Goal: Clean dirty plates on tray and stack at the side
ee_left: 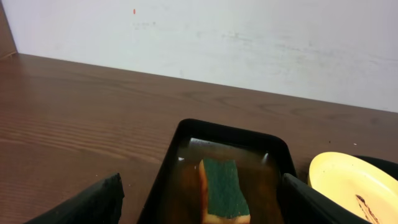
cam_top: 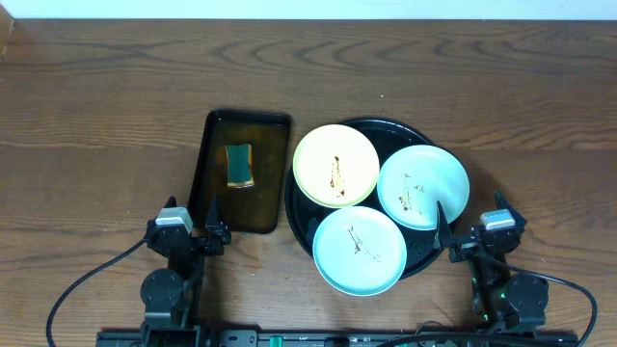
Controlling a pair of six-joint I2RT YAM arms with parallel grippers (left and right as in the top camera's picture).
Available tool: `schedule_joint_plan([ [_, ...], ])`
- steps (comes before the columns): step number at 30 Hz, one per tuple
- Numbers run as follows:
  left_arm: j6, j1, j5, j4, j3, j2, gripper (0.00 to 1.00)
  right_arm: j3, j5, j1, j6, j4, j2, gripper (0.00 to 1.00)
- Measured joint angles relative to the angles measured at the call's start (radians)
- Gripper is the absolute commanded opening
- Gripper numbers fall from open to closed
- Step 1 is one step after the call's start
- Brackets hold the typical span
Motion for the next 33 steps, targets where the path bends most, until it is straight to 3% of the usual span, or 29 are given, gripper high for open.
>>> schedule_joint_plan([
  [21, 0.0, 0.0, 0.0, 0.0, 0.0, 0.0, 0.79, 0.0, 0.0, 0.0, 0.003, 0.0, 0.0, 0.99],
  [29, 0.0, 0.0, 0.0, -0.004, 0.001, 0.001, 0.79, 0.0, 0.0, 0.0, 0.087, 0.0, 0.001, 0.99],
  [33, 0.0, 0.0, -0.002, -0.124, 0.055, 0.046, 0.79, 0.007, 0.022, 0.0, 0.116, -0.026, 0.021, 0.99],
])
